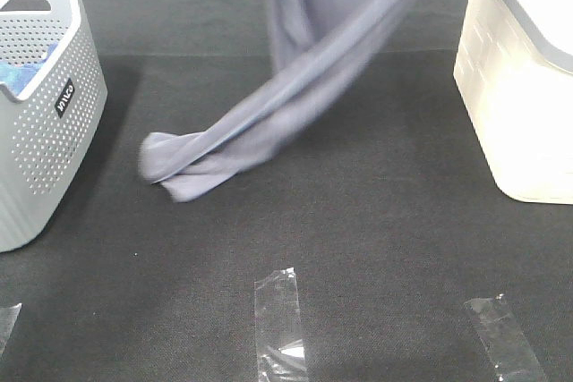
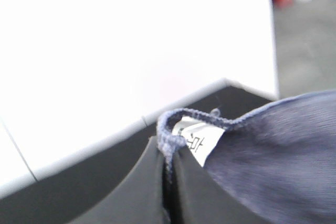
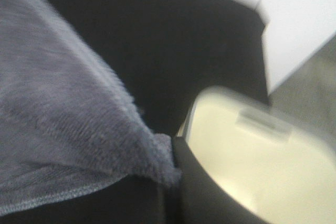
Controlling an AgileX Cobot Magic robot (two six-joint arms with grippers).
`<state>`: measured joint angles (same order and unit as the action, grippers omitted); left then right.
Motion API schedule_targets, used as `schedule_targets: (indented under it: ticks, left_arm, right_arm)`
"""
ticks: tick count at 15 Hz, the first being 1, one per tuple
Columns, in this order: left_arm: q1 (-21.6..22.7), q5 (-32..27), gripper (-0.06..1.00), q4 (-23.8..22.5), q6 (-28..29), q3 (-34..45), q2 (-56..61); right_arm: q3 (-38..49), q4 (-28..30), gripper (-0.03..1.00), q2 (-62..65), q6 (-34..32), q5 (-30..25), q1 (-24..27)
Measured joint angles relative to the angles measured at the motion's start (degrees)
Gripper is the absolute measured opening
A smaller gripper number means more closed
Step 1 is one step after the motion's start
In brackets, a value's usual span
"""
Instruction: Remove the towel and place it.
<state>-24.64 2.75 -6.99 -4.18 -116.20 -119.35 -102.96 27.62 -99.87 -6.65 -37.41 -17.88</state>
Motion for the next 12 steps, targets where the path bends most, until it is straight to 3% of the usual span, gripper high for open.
schedule_targets:
  ticks: [3, 4, 5, 7, 9, 10, 12]
  left_arm:
    - [6.5, 24.9, 0.00, 0.6, 1.9, 0.0, 0.2]
    - [8.0, 30.3, 0.00, 0.6, 2.2, 0.0, 1.0]
    - [9.1, 31.7, 0.00, 0.4, 2.2, 0.0, 2.0]
    - [10.0, 26.3, 0.00, -0.1, 2.3, 0.0, 3.5]
    - [10.0, 10.3, 0.00, -0.2, 1.8, 0.0, 3.4]
    - [9.9, -1.4, 0.00, 0.3, 1.0, 0.0, 3.0]
    - [9.7, -5.0, 0.00, 1.1, 0.8, 0.0, 3.4]
  right_arm:
    - [-12.4, 4.7, 0.00, -3.4, -1.7, 13.2, -0.1]
    - [-14.9, 5.2, 0.00, -3.5, -3.2, 17.9, -0.2]
    - [-16.1, 5.4, 0.00, -3.4, -4.4, 21.3, -0.3]
    - [-16.4, 3.9, 0.00, -3.8, -5.9, 20.7, -0.7]
    - [-16.4, 1.3, 0.00, -5.7, -5.9, 14.4, -0.8]
    - [-16.2, 0.0, 0.00, -7.0, -5.9, 9.2, -1.2]
    - [-16.2, -0.9, 0.00, -6.8, -5.9, 7.9, -1.3]
